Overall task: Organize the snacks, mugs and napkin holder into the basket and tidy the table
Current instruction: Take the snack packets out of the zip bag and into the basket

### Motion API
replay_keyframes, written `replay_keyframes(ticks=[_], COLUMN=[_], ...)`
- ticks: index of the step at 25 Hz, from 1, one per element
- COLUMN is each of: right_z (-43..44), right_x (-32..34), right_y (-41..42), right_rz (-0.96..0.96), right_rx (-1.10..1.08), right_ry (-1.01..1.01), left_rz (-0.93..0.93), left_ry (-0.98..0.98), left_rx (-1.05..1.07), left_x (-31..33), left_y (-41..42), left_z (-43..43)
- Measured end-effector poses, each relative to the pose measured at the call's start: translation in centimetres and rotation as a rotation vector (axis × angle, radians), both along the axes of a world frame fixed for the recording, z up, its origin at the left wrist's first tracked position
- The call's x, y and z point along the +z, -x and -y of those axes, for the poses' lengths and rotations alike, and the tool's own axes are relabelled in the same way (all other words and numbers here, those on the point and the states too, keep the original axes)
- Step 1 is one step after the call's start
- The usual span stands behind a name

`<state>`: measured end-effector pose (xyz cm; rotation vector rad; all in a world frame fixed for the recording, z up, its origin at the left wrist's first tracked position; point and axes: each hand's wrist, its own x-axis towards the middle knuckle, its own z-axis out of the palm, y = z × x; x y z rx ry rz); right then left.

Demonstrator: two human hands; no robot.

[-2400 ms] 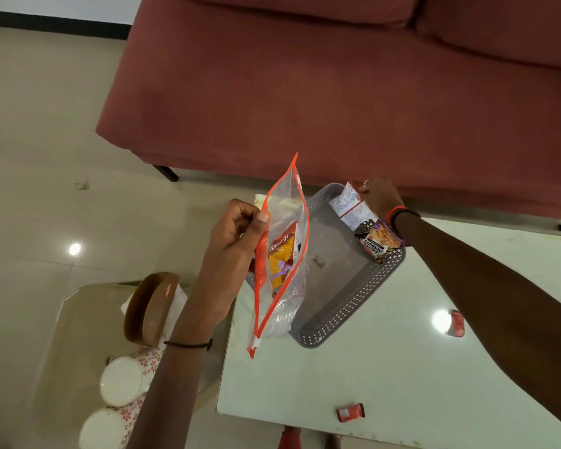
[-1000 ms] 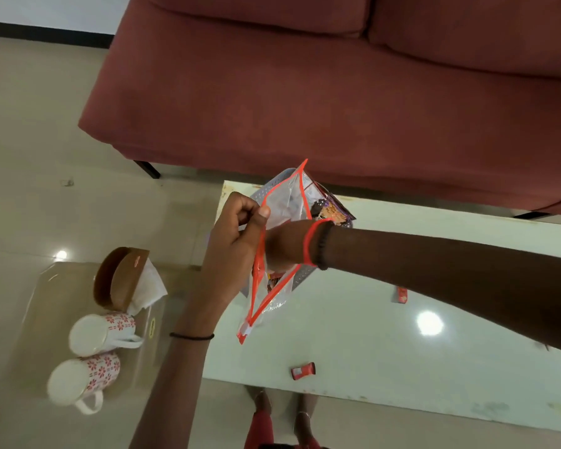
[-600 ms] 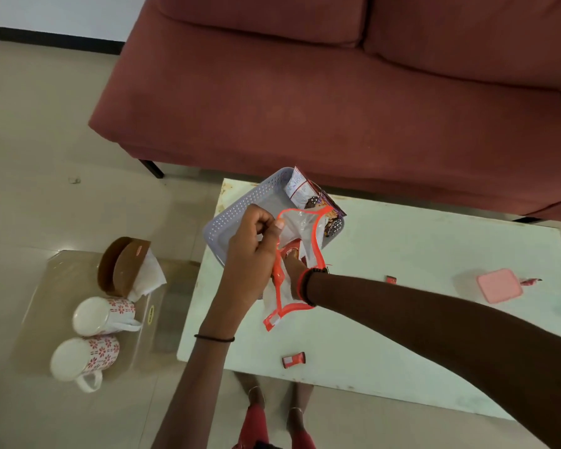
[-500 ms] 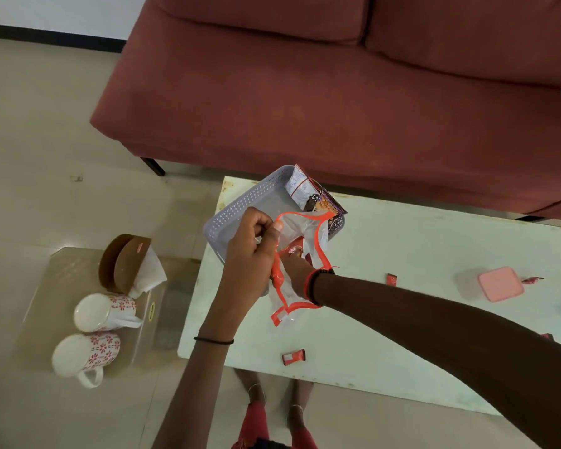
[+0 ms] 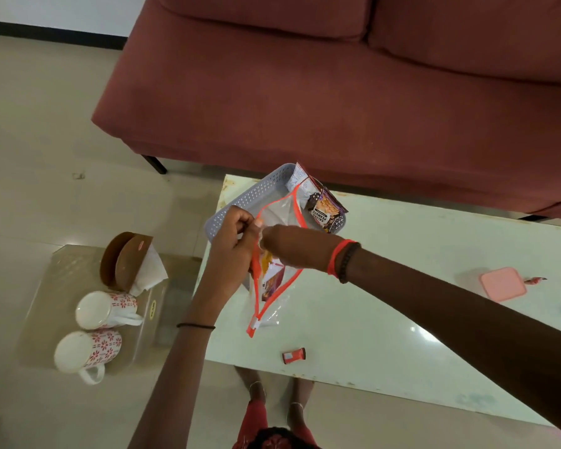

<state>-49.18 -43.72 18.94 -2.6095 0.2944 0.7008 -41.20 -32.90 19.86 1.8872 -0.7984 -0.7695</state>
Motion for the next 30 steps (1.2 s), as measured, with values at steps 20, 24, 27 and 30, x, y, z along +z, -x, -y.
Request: replay_keyframes(ticks=[20,24,27,30], right_z=[11.3,11.2,10.2,9.4], right_x=[-0.2,-9.0,-14.0,-17.0], right_y=[4.9,4.1,3.4,3.0], right_rz=[0.889,0.514,0.285,0.232], right_rx=[-1.230,-1.359,-1.292,-1.273], right_ry=[-1.003,-0.372,-0.134,-0.123], left_rz=[0.013,0.007,-0.029,-0.047], left_ry=[0.009,0.007,0.037,0.065], left_rx=[0.108,0.100,0.102,0.102], left_x=[0.4,0.5,0.3,0.1], left_y=[-8.1,-9.1,-10.0,-10.8], left_z=[-1.4,-1.0,-0.4,0.1])
